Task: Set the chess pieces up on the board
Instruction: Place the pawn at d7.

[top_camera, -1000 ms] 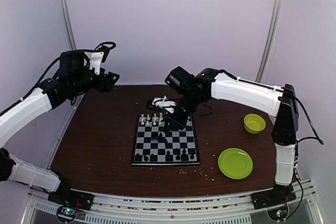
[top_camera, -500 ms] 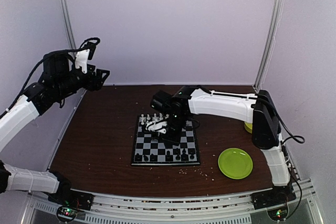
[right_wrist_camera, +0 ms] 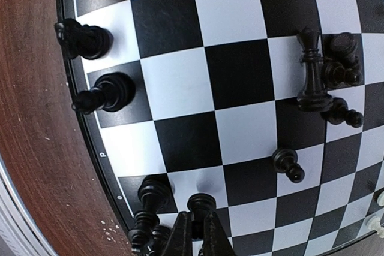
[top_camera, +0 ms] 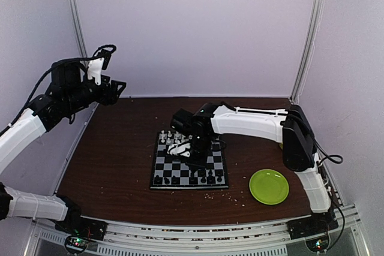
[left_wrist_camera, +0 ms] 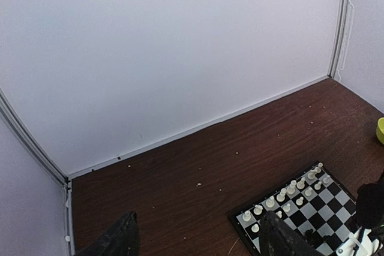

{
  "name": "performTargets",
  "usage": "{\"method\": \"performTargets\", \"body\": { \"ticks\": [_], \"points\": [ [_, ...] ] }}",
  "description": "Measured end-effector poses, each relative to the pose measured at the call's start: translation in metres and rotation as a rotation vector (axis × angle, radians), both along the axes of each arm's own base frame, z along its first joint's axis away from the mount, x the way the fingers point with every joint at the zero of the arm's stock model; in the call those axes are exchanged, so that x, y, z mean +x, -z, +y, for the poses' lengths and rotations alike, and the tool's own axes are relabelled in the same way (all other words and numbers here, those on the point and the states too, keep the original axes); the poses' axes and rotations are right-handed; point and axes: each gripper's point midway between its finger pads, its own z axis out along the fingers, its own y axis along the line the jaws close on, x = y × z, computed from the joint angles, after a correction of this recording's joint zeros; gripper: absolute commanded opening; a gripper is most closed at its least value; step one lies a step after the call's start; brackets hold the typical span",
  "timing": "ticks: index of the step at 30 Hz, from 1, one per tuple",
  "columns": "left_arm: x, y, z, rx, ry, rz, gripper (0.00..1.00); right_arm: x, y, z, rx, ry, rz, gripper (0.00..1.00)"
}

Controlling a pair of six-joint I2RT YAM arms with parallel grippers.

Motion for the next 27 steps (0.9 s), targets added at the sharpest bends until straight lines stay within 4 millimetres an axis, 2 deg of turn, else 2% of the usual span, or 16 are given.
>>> {"method": "performTargets", "body": {
  "ticks": [6,13,27],
  "points": [
    [0.0006,0.0010,-0.0003,0.003,0.001,0.002,0.69,-0.0006,0.0085,-0.0005,-0.017,0.000,0.012,0.05],
    [0.0004,0.0010,-0.0008,0.004,0.004,0.001,0.69,0.0015,0.0046,0.0037,-0.005,-0.001,0.008,0.15],
    [0.0007,0.0024,-0.0023,0.010,0.013,0.003,0.67,-0.0010,0.0050,0.0003,-0.019,-0.001,0.019,0.22]
  ]
}}
